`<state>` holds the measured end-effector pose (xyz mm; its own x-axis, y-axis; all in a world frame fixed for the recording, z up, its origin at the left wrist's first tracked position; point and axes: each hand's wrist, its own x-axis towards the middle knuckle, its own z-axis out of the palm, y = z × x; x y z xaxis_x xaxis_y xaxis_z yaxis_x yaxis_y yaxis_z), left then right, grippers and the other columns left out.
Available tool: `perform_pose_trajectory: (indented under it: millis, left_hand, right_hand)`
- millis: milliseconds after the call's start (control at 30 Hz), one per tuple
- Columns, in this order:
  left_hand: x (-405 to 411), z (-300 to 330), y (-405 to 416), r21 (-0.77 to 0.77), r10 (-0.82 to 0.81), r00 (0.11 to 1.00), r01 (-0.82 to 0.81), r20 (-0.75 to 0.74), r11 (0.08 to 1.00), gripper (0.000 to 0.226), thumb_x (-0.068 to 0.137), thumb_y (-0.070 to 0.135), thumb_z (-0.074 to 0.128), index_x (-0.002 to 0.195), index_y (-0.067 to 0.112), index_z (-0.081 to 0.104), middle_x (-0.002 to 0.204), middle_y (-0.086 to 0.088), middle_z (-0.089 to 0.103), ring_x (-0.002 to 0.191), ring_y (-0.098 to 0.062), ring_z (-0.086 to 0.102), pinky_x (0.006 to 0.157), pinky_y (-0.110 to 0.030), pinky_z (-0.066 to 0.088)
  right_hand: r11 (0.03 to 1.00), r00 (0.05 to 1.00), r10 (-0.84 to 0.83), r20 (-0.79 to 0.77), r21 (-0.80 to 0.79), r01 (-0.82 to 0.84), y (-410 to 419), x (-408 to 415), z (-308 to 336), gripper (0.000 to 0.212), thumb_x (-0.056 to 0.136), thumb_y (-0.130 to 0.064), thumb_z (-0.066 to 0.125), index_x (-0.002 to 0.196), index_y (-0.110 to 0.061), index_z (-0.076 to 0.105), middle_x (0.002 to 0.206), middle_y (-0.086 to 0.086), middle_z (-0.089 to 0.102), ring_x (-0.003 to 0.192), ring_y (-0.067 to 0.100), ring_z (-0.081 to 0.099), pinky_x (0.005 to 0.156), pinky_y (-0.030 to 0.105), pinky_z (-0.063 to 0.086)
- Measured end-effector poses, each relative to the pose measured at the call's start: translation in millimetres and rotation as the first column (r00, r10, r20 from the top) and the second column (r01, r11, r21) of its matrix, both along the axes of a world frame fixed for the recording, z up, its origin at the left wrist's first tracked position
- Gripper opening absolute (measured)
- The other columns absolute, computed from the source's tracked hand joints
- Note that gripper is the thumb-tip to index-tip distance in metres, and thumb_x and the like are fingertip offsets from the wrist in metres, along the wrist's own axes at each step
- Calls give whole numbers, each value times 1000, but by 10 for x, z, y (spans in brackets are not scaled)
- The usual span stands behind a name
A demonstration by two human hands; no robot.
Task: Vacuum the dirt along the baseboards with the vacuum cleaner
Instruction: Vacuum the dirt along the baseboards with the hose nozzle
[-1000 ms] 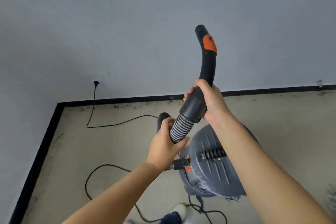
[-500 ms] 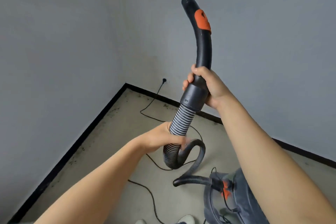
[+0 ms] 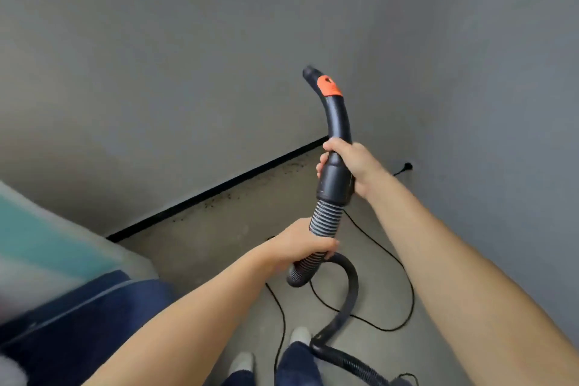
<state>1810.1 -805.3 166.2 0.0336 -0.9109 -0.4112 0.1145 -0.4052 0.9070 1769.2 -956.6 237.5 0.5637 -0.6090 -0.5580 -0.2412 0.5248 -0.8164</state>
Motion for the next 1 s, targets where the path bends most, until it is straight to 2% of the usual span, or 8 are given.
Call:
perform_pose_trajectory:
  millis: [67, 167, 300, 433, 600, 733, 867, 1000]
  left_hand:
    - [-34, -287, -31, 99, 151, 974, -169, 166, 981, 21, 75, 10, 65, 68, 16, 47, 61, 5, 52, 59, -13, 45, 60, -27, 39]
    - [-171, -634, -88, 175, 342, 883, -410, 321, 895, 20, 75, 15, 60, 71, 19, 41, 64, 6, 48, 60, -13, 41, 55, -26, 34]
    - [-433, -943, -204, 289, 630, 747, -664, 211, 690, 15, 77, 14, 56, 73, 20, 43, 65, 6, 47, 58, -10, 39, 54, -24, 33]
    - [-355, -1328, -58, 356, 685, 728, -638, -9, 683, 17, 79, 23, 65, 85, 19, 49, 77, 3, 53, 69, -10, 48, 64, -24, 41]
    - [271, -1957, 354, 360, 611, 776, -531, -155, 767, 44, 77, 29, 75, 114, 23, 54, 102, -1, 67, 95, -16, 64, 89, -33, 51]
    - [626, -2467, 502, 341, 534, 803, -441, -263, 831, 13, 82, 19, 71, 88, 15, 60, 80, -6, 67, 76, -18, 64, 83, -37, 53]
    - [713, -2908, 689, 438, 659, 649, -502, -379, 746, 8, 88, 12, 63, 86, 11, 55, 72, -9, 66, 64, -18, 65, 73, -33, 57]
    - [784, -3415, 812, 457, 594, 635, -392, -494, 798, 7, 90, 11, 58, 86, 9, 52, 72, -10, 68, 67, -22, 65, 79, -37, 55]
  right_hand:
    - [993, 985, -15, -174, -120, -6, -4, 172, -344, 9, 86, -8, 57, 90, -9, 49, 59, 5, 58, 50, 20, 58, 55, 28, 52]
    - [981, 959, -2, -282, -187, -53, -45, 381, -795, 19, 83, -11, 58, 100, -9, 48, 59, 6, 62, 55, 22, 60, 61, 32, 53]
    - [900, 856, 300, -421, -173, -401, -22, 694, -1249, 17, 83, -14, 57, 97, -12, 48, 67, 8, 66, 58, 24, 63, 61, 30, 53]
    - [772, 689, 518, -507, -71, -632, 182, 973, -1717, 16, 83, -14, 57, 95, -12, 45, 66, 9, 66, 61, 25, 63, 62, 29, 52]
    - [838, 717, 516, -468, 102, -536, 414, 1282, -2336, 15, 91, -17, 59, 97, -10, 48, 71, 12, 63, 57, 24, 62, 51, 25, 52]
    - [767, 646, 626, -436, 196, -611, 659, 1566, -2941, 18, 92, -25, 61, 99, -14, 48, 76, 11, 66, 62, 23, 67, 59, 29, 56]
    - [708, 601, 691, -402, 211, -674, 870, 1821, -3533, 11, 89, -13, 59, 95, -8, 52, 77, 12, 68, 68, 22, 69, 68, 32, 57]
    - [806, 706, 591, -391, 242, -540, 928, 1871, -4237, 5, 89, -7, 56, 91, -6, 51, 66, 8, 59, 56, 18, 62, 61, 31, 54]
